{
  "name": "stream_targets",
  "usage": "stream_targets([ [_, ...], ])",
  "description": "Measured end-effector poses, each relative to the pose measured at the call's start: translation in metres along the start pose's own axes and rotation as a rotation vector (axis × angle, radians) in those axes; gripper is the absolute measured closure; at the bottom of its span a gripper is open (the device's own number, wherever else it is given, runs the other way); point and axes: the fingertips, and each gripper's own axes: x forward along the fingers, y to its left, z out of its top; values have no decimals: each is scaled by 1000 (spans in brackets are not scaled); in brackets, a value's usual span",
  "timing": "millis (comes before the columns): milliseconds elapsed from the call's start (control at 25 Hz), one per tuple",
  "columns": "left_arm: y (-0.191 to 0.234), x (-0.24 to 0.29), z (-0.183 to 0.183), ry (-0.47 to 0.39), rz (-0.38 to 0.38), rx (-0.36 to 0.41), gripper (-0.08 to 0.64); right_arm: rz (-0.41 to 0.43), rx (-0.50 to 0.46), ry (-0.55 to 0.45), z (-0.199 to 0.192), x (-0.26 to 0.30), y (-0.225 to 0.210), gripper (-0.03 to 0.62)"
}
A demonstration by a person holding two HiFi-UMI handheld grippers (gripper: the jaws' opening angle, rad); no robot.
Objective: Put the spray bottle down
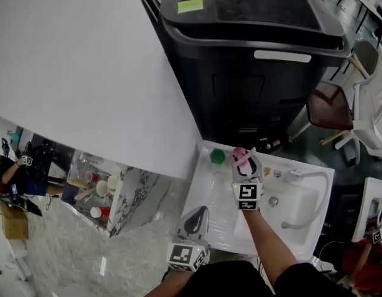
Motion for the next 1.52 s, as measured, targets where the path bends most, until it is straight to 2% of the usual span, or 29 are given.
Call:
stream_targets([
  [120,-2,-7,1,-2,-4,-4,540,3,-25,5,-1,-2,-4,436],
  [280,-2,-15,0,-1,-3,1,540,21,-10,13,2,-2,1,439],
  [520,2,-19,3,-16,5,7,540,35,-41,21,2,0,10,436],
  [800,7,-21,6,-23,13,1,540,26,44,56,-11,-7,3,440],
  [960,8,-21,4,-25,19,-5,540,34,6,79,-25,-7,8,440],
  [1160,12,-25,2,-25,33,-6,540,22,13,24,-15,-3,4,440],
  [1360,11,-27,-2,-16,27,-23,540,4,11,44,-22,4,3,440],
  [1520,9,-28,-6,-8,15,-22,540,35,-34,35,-20,3,13,439],
])
